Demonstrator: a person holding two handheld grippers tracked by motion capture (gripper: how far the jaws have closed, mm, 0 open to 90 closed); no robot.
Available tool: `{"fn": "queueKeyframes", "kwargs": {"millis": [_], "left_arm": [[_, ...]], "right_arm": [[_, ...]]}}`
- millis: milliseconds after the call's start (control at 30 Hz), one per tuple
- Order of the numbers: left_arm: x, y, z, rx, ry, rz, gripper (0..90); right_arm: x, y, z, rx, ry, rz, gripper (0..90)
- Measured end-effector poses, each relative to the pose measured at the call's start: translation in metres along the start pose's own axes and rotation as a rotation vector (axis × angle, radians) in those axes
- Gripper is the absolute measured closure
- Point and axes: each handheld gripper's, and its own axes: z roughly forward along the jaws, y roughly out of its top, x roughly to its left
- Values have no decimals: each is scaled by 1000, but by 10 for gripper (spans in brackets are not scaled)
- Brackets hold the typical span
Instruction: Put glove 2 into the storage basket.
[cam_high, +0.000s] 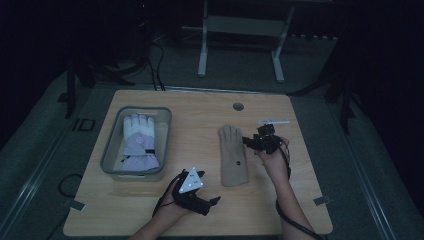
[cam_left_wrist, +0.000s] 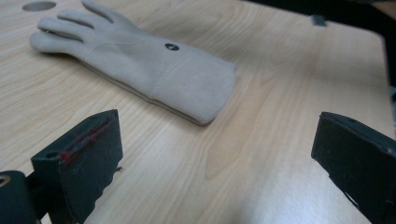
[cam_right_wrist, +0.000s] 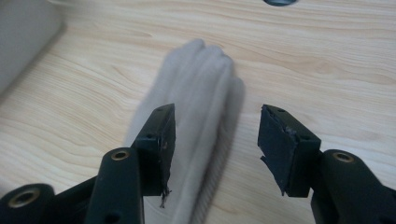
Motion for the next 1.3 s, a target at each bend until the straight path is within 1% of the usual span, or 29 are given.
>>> {"fn": "queueKeyframes", "kwargs": {"millis": [33, 67, 100, 133, 167, 200, 267, 300, 367, 400, 433, 467, 500, 533, 600, 633, 667, 700, 733, 800, 900, 933, 1000, 1067, 1133, 1167, 1200, 1267, 1300], "left_arm": [[0, 4, 5, 20, -5, 14, 40], [0, 4, 5, 20, -5, 14, 47], [0, 11, 13, 47, -17, 44, 47], [-1, 15, 17, 63, -16, 58, 47], [-1, 18, 22, 74, -19, 69, 47], [-1, 22, 26, 85, -32, 77, 48], [-1, 28, 35, 90, -30, 94, 60], [-1, 31, 39, 97, -43, 96, 88], [-1, 36, 49, 125, -45, 109, 113], [-1, 39, 55, 137, -50, 116, 114], [-1, 41, 59, 145, -41, 131, 123], [-1, 43, 64, 144, -43, 131, 137], [0, 46, 68, 154, -55, 135, 142], [-1, 47, 73, 165, -53, 145, 145], [-2, 50, 82, 189, -67, 173, 148], [-3, 50, 85, 215, -72, 202, 160], [-4, 50, 89, 240, -61, 217, 167], [-6, 50, 92, 269, -56, 220, 168], [-7, 49, 94, 280, -62, 227, 170], [-8, 47, 96, 294, -58, 242, 171], [-5, 45, 98, 308, -43, 228, 213], [-3, 45, 98, 306, -44, 222, 225], [-2, 45, 99, 307, -34, 220, 258], [-2, 44, 100, 303, -30, 218, 275], [-1, 44, 100, 297, -14, 211, 332], [0, 45, 100, 294, -4, 215, 371], [0, 45, 100, 292, 10, 218, 424], [2, 45, 100, 291, 35, 223, 535], [2, 45, 100, 297, 53, 228, 622]], "right_arm": [[-1, 1, 1, -1, -1, 7, 462], [-1, 1, 1, -1, -1, 7, 462], [-3, 2, 3, 1, 13, 14, 462], [-5, 3, 7, 2, 29, 25, 461], [-5, 3, 10, 12, 33, 27, 458], [-5, 4, 13, 14, 40, 29, 441], [-5, 4, 19, 23, 47, 39, 433], [-5, 5, 23, 30, 55, 44, 408], [-4, 5, 30, 52, 70, 57, 397], [-3, 6, 34, 59, 69, 55, 392], [-2, 6, 37, 63, 68, 52, 392], [-1, 7, 41, 70, 66, 52, 389], [-1, 7, 45, 77, 59, 53, 384], [-2, 7, 49, 83, 57, 55, 383], [-4, 8, 57, 103, 57, 64, 373], [-4, 8, 61, 109, 62, 65, 373], [-5, 7, 64, 119, 62, 64, 369], [-5, 7, 67, 126, 64, 62, 363], [-6, 6, 69, 133, 64, 62, 367], [-6, 5, 73, 151, 77, 73, 376], [-7, 4, 76, 159, 86, 80, 392], [-7, 3, 76, 157, 86, 77, 403], [-7, 2, 76, 152, 80, 67, 451], [-6, 1, 76, 144, 83, 84, 533], [-5, 1, 75, 144, 85, 96, 586], [-4, 1, 75, 147, 84, 97, 603], [-3, 2, 75, 149, 80, 84, 622], [-1, 3, 74, 157, 75, 83, 653], [-1, 4, 74, 156, 74, 87, 665]]}}
